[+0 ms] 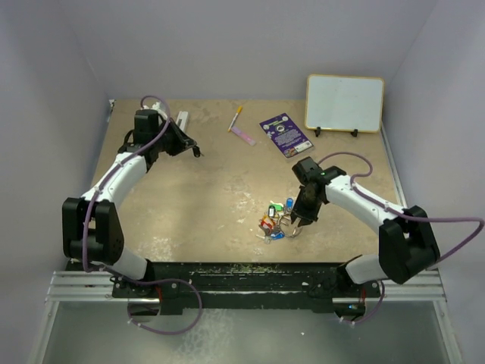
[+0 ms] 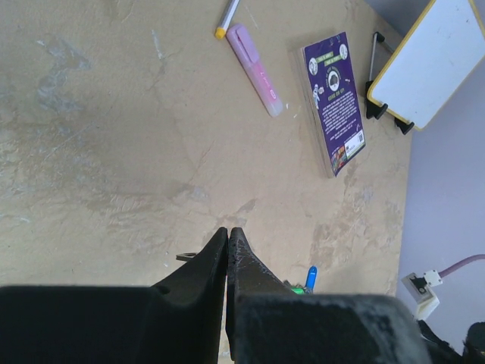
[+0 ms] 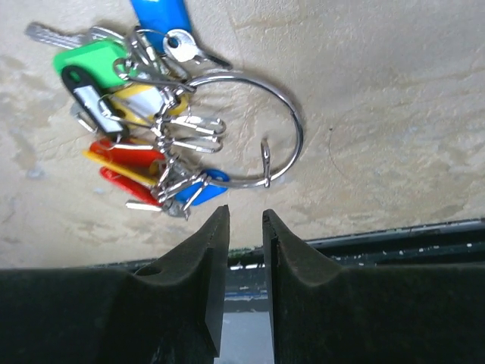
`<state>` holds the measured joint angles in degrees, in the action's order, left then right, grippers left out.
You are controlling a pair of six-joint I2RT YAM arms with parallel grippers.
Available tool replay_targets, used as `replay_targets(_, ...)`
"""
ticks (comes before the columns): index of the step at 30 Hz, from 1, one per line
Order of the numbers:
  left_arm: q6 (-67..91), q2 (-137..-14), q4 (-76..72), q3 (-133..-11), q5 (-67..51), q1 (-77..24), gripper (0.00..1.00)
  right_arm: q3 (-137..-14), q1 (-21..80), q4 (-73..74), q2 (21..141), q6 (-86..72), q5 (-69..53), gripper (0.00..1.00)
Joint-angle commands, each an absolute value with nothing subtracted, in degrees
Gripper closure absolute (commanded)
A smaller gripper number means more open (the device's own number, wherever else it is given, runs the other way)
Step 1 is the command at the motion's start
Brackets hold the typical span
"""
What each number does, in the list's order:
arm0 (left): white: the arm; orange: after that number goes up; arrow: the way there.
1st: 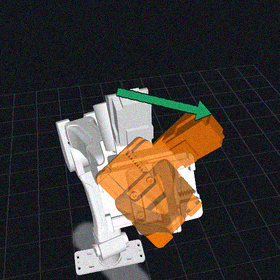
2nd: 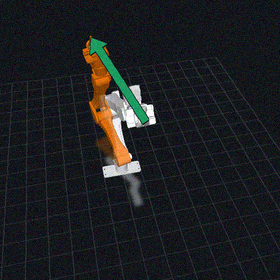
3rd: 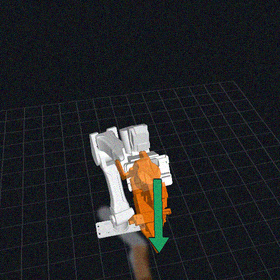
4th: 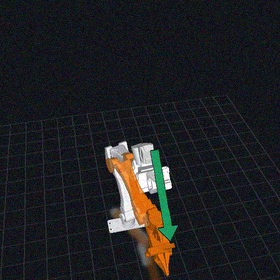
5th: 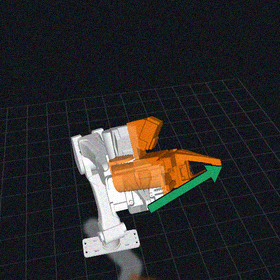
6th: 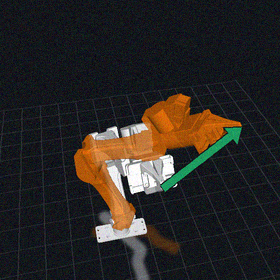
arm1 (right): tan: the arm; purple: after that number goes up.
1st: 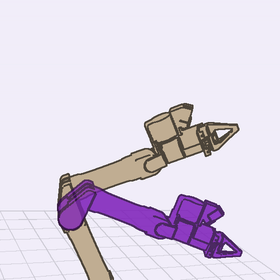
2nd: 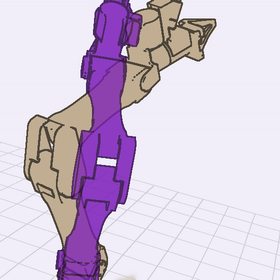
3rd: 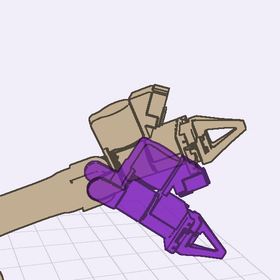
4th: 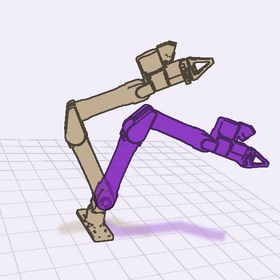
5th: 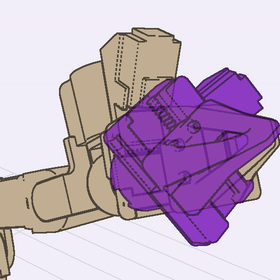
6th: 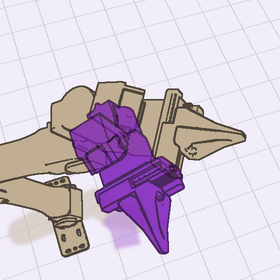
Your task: Put the keys on the keyring
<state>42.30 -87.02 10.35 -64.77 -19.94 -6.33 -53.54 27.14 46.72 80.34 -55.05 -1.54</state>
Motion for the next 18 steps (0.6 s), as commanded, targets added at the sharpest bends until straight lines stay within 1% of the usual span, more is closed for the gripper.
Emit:
replay_targets(1, 41.89, -87.66, 7.80, -67.46, -22.50, -5.98, 0.96, -51.34, 28.62, 40.90, 81.59, -59.94, 3.40, 0.71)
replay_targets(6, 42.57, -88.29, 8.14, -67.59, -23.02, -5.98, 0.96, -49.51, 29.46, 38.01, 82.89, -61.79, 4.03, 0.71)
replay_targets(18, 43.27, -88.79, 7.82, -67.50, -23.33, -5.98, 0.96, -47.17, 31.28, 37.76, 82.42, -64.11, 5.39, 0.71)
